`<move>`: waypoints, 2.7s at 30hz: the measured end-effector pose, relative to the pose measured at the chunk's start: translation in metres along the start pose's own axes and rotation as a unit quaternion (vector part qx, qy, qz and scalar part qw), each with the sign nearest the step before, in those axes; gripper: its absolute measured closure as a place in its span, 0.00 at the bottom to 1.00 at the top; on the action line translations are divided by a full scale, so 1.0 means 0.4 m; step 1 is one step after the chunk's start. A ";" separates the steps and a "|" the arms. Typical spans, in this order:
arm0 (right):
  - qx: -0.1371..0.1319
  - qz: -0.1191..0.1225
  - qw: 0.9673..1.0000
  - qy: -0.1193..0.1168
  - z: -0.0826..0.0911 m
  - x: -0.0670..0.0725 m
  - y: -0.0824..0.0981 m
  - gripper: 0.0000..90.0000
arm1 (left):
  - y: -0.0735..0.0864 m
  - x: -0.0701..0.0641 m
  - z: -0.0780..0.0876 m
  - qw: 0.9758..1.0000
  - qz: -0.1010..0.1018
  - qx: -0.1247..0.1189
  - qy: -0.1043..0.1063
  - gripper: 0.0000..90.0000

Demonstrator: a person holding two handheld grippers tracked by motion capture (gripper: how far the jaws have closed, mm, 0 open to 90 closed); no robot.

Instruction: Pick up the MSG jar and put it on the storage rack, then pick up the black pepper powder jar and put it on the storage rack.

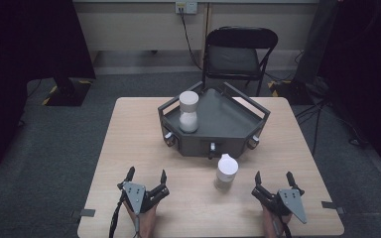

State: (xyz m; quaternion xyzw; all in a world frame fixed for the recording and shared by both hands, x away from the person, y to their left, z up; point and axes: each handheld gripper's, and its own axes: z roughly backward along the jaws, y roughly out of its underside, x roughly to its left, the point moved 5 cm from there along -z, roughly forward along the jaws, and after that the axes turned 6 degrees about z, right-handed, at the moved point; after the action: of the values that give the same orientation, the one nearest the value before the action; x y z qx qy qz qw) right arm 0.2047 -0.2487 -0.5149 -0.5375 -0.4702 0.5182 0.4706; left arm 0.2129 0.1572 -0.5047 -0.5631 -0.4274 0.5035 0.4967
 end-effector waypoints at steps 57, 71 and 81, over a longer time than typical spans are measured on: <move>0.000 0.000 1.000 0.001 0.000 0.001 0.000 0.00 | 0.030 -0.011 -0.003 1.000 -0.018 -0.010 -0.021 0.00; 0.000 0.000 1.000 0.004 0.000 0.003 0.000 0.00 | 0.030 -0.011 -0.003 1.000 -0.018 -0.010 -0.021 0.00; 0.001 0.002 1.000 0.000 -0.001 0.001 -0.001 0.00 | 0.029 -0.011 -0.003 1.000 -0.018 -0.010 -0.021 0.00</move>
State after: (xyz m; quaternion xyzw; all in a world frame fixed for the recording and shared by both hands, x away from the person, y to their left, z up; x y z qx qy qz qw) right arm 0.2051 -0.2483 -0.5145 -0.5378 -0.4683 0.5200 0.4702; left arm 0.2135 0.1510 -0.5157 -0.5490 -0.4531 0.5021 0.4911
